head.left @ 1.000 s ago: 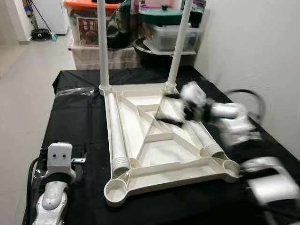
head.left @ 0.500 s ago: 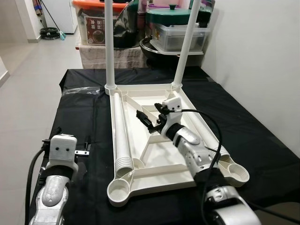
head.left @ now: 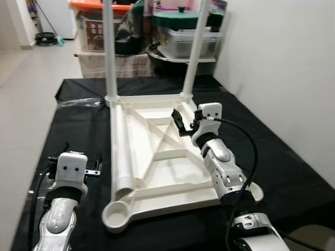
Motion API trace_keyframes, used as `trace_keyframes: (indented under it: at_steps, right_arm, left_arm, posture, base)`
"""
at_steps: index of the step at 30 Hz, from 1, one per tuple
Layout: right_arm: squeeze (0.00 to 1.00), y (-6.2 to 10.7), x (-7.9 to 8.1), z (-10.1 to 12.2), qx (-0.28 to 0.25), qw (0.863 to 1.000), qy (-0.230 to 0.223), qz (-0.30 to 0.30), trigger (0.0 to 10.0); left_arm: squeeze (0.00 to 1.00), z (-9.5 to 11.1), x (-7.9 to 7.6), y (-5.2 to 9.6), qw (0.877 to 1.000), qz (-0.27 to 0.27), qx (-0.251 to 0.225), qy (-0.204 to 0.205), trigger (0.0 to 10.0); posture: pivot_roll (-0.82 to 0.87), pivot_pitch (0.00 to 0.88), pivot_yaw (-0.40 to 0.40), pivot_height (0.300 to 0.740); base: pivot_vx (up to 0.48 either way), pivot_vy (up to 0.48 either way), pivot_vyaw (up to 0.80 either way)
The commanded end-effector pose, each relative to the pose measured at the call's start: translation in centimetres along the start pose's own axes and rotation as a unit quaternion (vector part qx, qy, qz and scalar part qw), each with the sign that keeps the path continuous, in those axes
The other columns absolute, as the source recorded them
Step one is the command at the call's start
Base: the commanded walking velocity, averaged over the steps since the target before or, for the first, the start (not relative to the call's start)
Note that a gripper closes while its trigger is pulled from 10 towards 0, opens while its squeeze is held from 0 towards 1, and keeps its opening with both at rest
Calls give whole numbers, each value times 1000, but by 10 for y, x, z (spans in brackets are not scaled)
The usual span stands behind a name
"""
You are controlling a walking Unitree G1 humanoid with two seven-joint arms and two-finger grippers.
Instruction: Building children table
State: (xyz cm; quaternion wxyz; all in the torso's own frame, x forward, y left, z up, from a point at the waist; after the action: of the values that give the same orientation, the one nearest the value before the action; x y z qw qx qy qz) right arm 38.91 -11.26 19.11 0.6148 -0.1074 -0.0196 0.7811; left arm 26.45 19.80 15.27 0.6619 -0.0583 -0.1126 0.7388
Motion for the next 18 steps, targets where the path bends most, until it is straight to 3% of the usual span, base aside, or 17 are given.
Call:
trace_keyframes:
  at_steps: [1, 4, 9, 13, 15, 16, 18]
  right_arm:
    - [0, -1, 1, 6, -5, 1000, -6, 2, 10000]
    - [0, -1, 2, 6, -5, 1000, -7, 3, 10000]
    - [0, -3, 9, -7, 74, 996, 16, 53, 10000]
    - [0, -2, 9, -3, 83, 992, 29, 94, 10000]
    - [0, 1, 8, 2, 78, 986, 64, 132, 10000]
    - [0, 7, 4, 12, 39, 973, 143, 176, 10000]
    - [0, 9, -1, 13, 35, 968, 164, 185, 10000]
  left_arm:
    - [0, -1, -1, -1, 1000, -3, 5, -8, 10000]
    - [0, -2, -1, -1, 1000, -3, 6, -9, 10000]
    - [0, -5, 0, 0, 1000, 4, 14, -1, 10000]
    - [0, -6, 1, 0, 1000, 5, 15, -1, 10000]
    - [0, -7, 2, 0, 1000, 6, 16, -1, 10000]
    - [0, -7, 1, 0, 1000, 6, 16, -1, 10000]
    - [0, -7, 1, -1, 1000, 6, 16, -1, 10000]
  posture:
    - [52, 0, -88, 740]
    - [52, 0, -90, 740]
    - [51, 0, -90, 740]
    - [45, 0, -86, 740]
    - [43, 0, -84, 740]
    - [41, 0, -80, 740]
    - [35, 0, -77, 740]
  base:
    - [0, -480, 0]
    - [0, -480, 0]
    - [0, 0, 0]
    - [0, 0, 0]
    - [0, 0, 0]
    - [0, 0, 0]
    - [0, 0, 0]
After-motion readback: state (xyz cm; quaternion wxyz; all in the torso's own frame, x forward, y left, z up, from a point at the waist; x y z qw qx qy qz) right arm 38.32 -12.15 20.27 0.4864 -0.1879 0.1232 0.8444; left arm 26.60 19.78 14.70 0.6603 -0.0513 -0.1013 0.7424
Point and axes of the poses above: a point about 5 cm out from each wrist's last joint towards the gripper, its own y axis pointing back from the gripper into the wrist, its own z axis along the axis of the wrist's last joint, x = y × z, the point moved 2 cm from there along -y, pointing out of the wrist towards the gripper, and after that the axes turned 10 degrees about y, right-handed, at the moved point
